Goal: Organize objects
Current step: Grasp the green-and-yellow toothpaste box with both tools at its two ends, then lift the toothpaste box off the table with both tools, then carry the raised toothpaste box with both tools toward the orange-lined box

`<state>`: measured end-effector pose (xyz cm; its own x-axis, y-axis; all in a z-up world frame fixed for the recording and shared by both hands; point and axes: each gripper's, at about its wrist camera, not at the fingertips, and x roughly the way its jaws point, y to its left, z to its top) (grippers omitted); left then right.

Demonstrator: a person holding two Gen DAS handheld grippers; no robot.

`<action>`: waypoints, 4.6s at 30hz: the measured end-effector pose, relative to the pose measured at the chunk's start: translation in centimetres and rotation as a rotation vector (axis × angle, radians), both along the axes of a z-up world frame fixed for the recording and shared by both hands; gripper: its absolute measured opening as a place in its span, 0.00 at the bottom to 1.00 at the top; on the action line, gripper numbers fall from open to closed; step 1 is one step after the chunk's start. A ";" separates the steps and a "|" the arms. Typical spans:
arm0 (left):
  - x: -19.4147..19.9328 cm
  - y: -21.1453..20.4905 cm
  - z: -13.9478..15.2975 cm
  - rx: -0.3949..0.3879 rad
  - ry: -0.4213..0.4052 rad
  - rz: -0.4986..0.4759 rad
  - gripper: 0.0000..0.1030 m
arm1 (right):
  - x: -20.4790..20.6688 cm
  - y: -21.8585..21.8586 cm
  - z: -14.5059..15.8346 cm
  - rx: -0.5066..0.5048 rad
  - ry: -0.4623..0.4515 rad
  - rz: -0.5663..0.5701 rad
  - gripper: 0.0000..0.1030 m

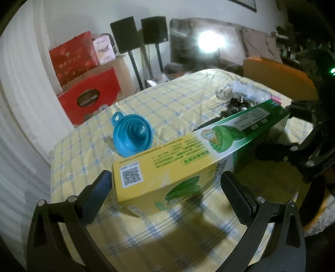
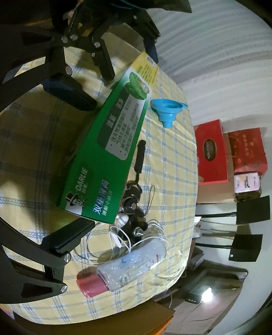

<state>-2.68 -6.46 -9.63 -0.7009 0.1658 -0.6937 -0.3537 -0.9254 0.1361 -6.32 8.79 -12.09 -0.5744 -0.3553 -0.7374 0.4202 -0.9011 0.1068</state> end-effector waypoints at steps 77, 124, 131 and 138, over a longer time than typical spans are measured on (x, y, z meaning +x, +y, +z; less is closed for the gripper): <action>3.5 3.2 9.2 0.101 0.208 -0.012 0.93 | 4.5 3.5 7.3 -0.014 0.228 -0.055 1.00; 4.8 8.1 13.2 0.060 0.305 -0.018 0.94 | 7.4 8.4 11.0 -0.031 0.336 -0.102 1.00; 5.0 9.5 14.2 0.057 0.303 -0.029 0.94 | 7.5 9.8 12.0 -0.040 0.345 -0.117 1.00; 5.1 12.1 15.4 0.037 0.347 -0.044 0.94 | 7.5 11.9 13.2 -0.026 0.354 -0.134 1.00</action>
